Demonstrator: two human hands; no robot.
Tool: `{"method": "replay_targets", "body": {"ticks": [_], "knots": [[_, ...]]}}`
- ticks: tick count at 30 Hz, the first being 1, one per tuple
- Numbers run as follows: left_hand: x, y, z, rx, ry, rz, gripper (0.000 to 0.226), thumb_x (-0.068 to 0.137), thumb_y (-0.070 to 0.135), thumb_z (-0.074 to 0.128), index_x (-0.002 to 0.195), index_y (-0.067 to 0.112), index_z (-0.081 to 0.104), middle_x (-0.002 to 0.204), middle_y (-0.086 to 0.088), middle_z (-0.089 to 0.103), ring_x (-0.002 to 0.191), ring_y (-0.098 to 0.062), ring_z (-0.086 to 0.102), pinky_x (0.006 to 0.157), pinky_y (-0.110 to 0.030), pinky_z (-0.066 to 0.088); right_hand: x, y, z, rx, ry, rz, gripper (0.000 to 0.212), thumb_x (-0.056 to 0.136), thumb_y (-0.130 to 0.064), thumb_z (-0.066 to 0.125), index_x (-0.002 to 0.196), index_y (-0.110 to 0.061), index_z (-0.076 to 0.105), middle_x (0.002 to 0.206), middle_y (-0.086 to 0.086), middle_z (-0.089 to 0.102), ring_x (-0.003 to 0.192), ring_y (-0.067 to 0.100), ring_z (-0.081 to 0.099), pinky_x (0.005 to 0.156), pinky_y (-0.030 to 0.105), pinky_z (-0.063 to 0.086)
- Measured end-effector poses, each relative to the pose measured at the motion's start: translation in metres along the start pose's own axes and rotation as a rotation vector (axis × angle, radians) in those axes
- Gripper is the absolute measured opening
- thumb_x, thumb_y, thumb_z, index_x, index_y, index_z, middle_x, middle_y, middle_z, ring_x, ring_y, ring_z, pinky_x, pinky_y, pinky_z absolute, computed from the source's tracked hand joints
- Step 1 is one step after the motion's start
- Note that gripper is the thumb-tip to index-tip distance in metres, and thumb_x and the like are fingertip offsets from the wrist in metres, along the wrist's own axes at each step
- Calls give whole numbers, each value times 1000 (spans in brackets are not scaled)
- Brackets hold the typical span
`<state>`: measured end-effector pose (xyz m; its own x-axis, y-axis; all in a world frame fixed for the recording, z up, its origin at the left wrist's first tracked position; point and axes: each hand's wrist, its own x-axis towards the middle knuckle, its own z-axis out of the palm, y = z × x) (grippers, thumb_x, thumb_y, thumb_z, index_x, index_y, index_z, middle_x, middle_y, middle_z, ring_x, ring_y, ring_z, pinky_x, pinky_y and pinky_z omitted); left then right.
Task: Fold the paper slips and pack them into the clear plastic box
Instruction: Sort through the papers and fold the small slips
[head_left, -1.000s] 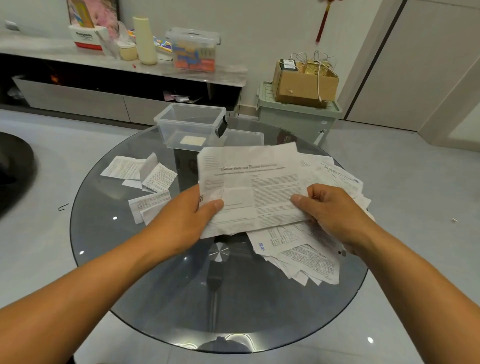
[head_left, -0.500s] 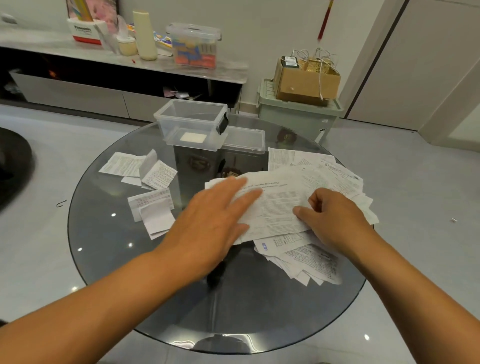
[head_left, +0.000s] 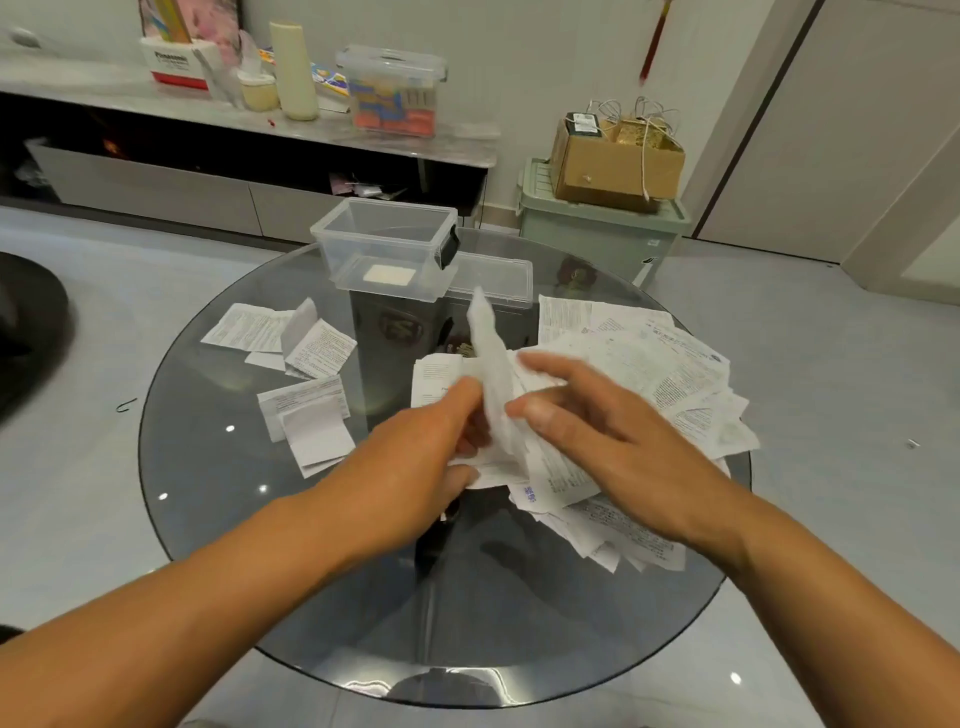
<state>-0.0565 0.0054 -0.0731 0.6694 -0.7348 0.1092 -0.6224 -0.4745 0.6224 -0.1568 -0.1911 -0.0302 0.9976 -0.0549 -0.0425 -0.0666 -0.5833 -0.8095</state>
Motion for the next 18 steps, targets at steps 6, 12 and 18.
{"method": "replay_targets", "body": {"ticks": [6,12,18], "knots": [[-6,-2,-10,86,166,-52,93,72,29,87,138,48,26,133,9,32,106,-8,54,78,-30,54,0,11,20,-539,-212,-86,42,110,-44,30,134,-32,62,143,-19,55,135,0,42,127,34,9],[-6,-15,-18,470,27,195,28,92,34,69,119,30,73,133,-1,65,121,-29,61,92,-44,54,11,23,17,-473,-95,-76,49,103,-14,49,145,-39,53,142,-21,51,131,2,44,107,15,32],[-5,-10,-29,301,-72,-28,30,104,46,44,115,33,69,106,8,73,96,-18,64,83,-40,51,25,39,21,-437,71,-74,44,95,-24,71,137,-35,62,143,-18,53,130,6,48,113,30,37]]}}
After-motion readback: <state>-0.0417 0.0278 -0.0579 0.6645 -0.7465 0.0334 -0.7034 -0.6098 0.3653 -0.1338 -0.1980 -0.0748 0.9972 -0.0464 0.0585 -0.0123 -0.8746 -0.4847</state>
